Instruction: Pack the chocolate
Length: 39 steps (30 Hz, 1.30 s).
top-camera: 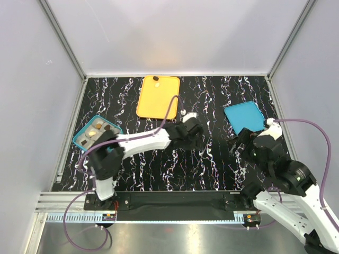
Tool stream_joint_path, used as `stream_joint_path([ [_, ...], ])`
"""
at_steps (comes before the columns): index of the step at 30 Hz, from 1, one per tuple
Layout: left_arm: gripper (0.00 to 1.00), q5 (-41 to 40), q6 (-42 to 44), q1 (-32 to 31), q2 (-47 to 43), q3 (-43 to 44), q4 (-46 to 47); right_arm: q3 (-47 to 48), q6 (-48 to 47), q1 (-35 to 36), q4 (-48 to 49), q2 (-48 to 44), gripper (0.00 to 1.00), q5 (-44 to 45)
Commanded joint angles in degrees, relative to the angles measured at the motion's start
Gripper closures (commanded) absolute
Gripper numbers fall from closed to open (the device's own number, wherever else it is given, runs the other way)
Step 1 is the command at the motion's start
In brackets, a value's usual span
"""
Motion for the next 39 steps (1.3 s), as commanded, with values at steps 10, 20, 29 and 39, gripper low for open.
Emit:
stream_joint_path([
  [10,0.01,-14.1,11.9,0.3,-45.8,-17.5,-3.7,-0.2,-0.9,-0.6,14.8,21.7,0.37,3.8],
  [20,0.01,-16.3,15.2,0.4,-69.5,-31.8,-8.5,-0.9,-4.7,-16.5,28.7,46.4,0.52,-8.5],
  [29,0.01,-14.8,14.6,0.3,-81.7,-41.4,-2.8,11.1,-17.2,-27.9,32.3,63.7,0.44,-10.3],
  [39,0.01,-17.3,15.7,0.3,-78.4,-36.2,-8.8,24.8,-35.5,-34.6,33.3,77.1,0.46,-21.9],
])
